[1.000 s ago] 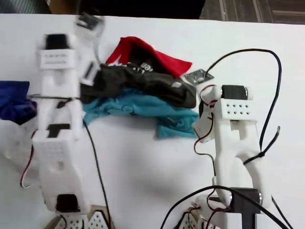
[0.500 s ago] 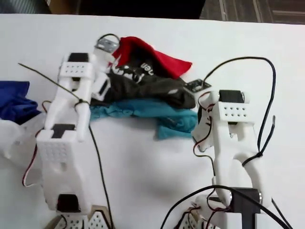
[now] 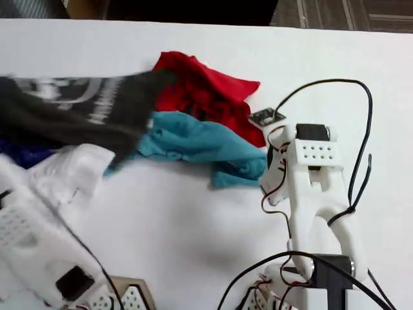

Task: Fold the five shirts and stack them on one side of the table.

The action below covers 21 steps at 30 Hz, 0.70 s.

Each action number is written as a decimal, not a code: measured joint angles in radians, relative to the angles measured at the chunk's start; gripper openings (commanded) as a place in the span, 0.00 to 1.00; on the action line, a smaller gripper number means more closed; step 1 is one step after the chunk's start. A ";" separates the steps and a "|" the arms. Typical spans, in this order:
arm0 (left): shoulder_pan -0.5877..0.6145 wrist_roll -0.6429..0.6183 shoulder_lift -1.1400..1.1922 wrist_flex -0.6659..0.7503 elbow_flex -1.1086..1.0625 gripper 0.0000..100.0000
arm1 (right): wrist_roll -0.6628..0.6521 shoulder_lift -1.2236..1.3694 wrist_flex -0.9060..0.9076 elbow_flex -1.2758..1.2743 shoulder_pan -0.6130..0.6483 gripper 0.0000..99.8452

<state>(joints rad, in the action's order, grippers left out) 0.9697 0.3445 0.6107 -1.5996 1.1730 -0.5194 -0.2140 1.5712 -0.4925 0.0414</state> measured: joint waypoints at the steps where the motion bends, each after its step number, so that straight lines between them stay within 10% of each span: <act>1: 0.054 0.000 0.000 0.000 0.078 0.03 | 0.000 0.000 -0.011 0.000 0.000 0.31; 14: 0.166 0.052 -0.002 -0.137 0.382 0.03 | 0.000 0.000 -0.064 0.000 0.000 0.31; 21: 0.038 0.236 0.038 -0.166 0.253 0.28 | 0.000 0.000 -0.064 0.000 0.000 0.31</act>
<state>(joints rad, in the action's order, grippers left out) 1.0081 0.5808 0.6490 -1.7653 1.4262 -0.5194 -0.2140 1.5067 -0.4925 0.0414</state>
